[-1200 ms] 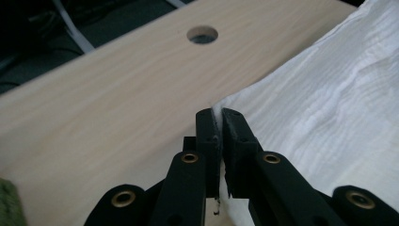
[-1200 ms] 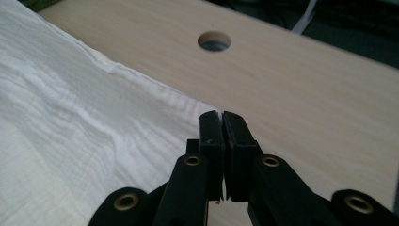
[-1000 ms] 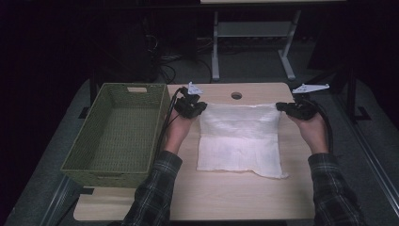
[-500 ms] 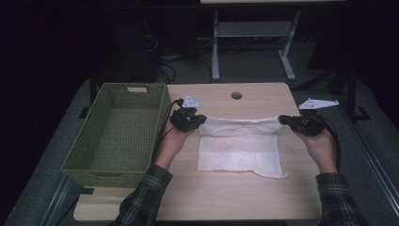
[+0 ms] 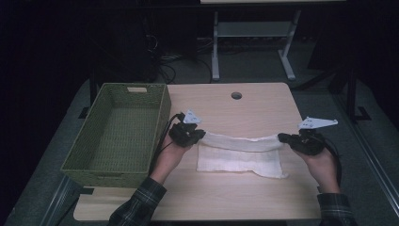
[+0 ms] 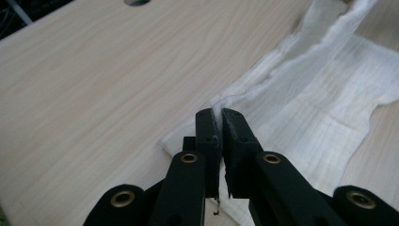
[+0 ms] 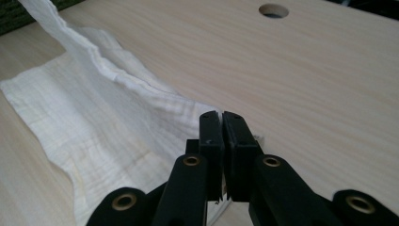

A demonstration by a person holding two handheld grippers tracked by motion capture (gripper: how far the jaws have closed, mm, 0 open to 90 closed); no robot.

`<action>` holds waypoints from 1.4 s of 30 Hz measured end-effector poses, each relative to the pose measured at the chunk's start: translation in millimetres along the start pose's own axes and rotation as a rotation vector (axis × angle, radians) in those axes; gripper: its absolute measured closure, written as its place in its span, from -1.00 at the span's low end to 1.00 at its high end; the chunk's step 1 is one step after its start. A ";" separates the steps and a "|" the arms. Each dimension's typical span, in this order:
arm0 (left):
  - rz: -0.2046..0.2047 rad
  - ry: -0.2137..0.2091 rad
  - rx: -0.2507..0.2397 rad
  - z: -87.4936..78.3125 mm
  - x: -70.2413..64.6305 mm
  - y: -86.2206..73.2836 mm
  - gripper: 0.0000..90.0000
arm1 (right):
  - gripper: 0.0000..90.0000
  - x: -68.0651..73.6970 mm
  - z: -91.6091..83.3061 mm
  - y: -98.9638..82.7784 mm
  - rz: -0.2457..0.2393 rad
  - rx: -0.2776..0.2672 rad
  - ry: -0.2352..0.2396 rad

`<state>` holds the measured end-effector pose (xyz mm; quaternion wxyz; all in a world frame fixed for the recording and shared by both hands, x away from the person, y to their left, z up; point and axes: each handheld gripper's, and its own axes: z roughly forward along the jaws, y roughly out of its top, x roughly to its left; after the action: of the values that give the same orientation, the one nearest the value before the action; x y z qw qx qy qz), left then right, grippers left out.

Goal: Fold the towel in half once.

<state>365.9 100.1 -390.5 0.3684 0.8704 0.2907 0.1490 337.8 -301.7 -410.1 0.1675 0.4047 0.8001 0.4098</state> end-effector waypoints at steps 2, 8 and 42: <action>-0.001 -0.003 0.004 2.6 -2.9 -4.0 0.89 | 0.93 2.8 0.9 -6.7 0.011 0.005 0.004; 0.009 -0.014 0.032 9.2 -11.3 -14.4 0.89 | 0.92 9.6 1.9 -22.3 0.033 0.014 0.011; 0.005 -0.112 0.014 -15.5 -37.0 -40.8 0.64 | 0.55 35.3 -21.4 -59.1 0.066 0.032 0.034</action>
<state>313.3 108.7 -411.3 0.3776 0.8807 0.2686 0.0986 273.1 -305.0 -441.6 0.1338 0.4267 0.7954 0.4091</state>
